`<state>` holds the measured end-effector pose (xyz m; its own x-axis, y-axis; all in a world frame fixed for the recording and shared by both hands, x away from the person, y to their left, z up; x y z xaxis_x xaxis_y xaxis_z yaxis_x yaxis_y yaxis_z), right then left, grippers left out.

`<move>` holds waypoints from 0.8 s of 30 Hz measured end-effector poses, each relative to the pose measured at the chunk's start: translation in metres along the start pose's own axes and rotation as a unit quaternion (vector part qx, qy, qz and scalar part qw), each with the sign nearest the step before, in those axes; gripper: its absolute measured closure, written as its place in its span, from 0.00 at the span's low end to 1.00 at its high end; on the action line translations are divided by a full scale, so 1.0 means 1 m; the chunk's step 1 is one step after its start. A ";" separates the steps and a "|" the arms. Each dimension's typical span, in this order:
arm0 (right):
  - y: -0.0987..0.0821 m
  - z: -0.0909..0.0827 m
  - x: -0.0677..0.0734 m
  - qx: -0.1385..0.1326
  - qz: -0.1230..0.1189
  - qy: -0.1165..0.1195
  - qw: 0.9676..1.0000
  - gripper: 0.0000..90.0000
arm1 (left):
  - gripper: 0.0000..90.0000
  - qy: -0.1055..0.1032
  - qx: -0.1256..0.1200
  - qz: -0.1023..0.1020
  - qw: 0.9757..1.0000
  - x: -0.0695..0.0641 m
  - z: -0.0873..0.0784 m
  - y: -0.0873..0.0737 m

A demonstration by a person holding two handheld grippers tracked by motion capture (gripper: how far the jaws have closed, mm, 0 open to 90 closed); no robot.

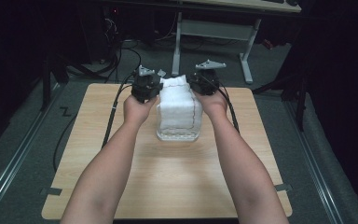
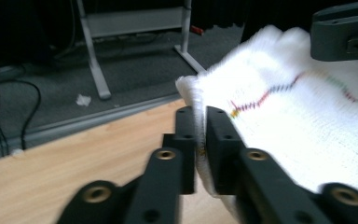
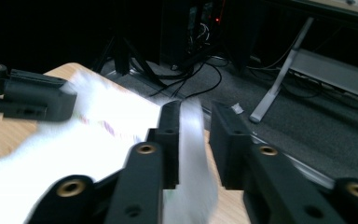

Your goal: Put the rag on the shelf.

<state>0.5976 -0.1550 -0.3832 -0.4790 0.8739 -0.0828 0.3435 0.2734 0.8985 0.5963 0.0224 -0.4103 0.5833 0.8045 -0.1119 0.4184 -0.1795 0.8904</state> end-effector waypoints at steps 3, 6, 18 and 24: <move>-0.003 -0.002 -0.004 0.001 0.006 -0.002 1.000 0.82 | 0.74 0.003 -0.010 -0.019 1.000 0.004 -0.002 0.000; -0.007 -0.003 -0.007 0.008 0.006 -0.003 1.000 0.82 | 0.72 0.004 -0.016 -0.018 1.000 0.005 -0.005 0.002; -0.010 -0.026 -0.005 -0.003 0.013 0.011 1.000 0.78 | 0.67 0.000 -0.038 -0.010 0.999 -0.005 -0.027 0.002; -0.014 -0.052 0.011 -0.016 0.000 0.014 1.000 0.71 | 0.60 0.008 -0.046 0.003 0.999 -0.010 -0.049 -0.005</move>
<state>0.5456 -0.1701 -0.3745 -0.5007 0.8627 -0.0708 0.3183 0.2596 0.9117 0.5540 0.0430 -0.3915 0.5734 0.8131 -0.1005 0.3495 -0.1318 0.9276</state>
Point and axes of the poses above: each handheld gripper's, and its own axes: z roughly forward along the jaws, y roughly out of its top, x roughly to its left, the point moved 6 cm from there along z, roughly forward along the jaws, and after that the axes turned 1 degree about -y, right-handed, at the moved point
